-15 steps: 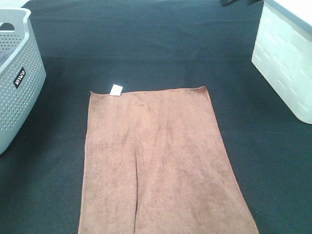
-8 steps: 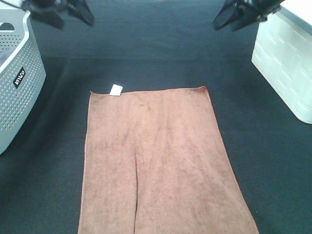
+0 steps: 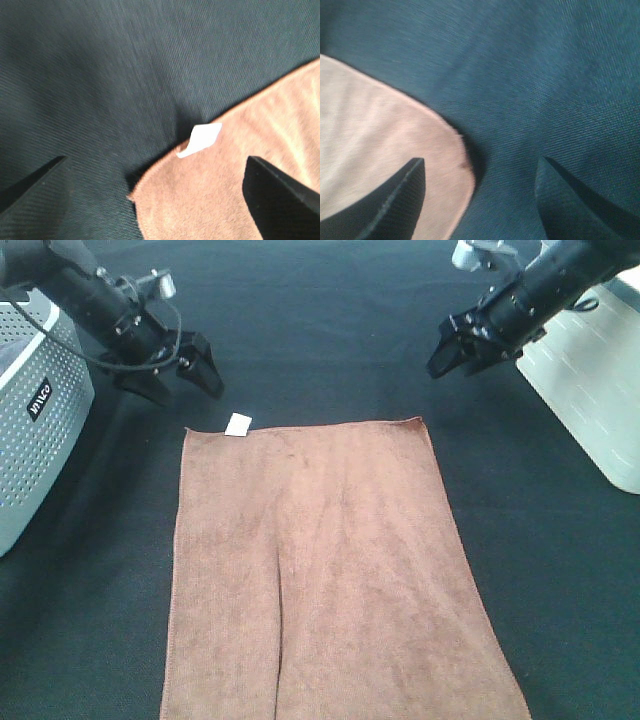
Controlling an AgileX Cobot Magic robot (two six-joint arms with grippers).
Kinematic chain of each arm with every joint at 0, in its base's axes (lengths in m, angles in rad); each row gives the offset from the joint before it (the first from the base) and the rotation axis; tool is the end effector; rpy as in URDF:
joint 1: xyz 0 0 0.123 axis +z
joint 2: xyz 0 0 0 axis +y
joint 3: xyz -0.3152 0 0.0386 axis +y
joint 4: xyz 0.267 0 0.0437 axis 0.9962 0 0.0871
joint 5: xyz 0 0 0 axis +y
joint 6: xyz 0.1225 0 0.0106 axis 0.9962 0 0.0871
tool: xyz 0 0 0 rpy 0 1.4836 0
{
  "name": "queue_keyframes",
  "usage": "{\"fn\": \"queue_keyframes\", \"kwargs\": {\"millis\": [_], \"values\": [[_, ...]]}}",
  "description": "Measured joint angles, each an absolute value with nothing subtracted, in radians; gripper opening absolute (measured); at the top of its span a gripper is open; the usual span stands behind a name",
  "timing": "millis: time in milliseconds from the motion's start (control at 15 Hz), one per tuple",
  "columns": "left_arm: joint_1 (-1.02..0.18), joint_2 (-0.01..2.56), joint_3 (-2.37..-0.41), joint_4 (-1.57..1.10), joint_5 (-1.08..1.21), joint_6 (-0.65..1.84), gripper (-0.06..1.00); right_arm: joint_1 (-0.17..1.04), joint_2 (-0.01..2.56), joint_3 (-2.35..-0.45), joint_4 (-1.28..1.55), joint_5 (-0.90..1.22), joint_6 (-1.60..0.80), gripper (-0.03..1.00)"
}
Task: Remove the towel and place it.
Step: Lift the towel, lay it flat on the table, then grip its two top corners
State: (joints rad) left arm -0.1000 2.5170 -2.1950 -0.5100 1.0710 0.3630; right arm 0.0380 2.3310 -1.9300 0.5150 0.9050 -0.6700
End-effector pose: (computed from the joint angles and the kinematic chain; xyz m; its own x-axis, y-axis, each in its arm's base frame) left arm 0.5725 -0.1104 0.1276 -0.9155 0.1835 -0.3580 0.3201 0.8713 -0.3719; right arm 0.5520 0.0687 0.1573 -0.7987 -0.3326 -0.5014 -0.4812 0.8534 0.2004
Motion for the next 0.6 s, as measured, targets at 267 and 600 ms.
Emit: {"fn": "queue_keyframes", "kwargs": {"millis": [267,600], "values": [[-0.103,2.562,-2.195,-0.466,1.112,0.327,0.84,0.038,2.412,-1.93,0.511,0.836,-0.67,0.61],[-0.102,2.594,-2.204,-0.507,1.147,0.34,0.84,0.052,2.479,-1.932,0.53,0.831,-0.67,0.61]]}}
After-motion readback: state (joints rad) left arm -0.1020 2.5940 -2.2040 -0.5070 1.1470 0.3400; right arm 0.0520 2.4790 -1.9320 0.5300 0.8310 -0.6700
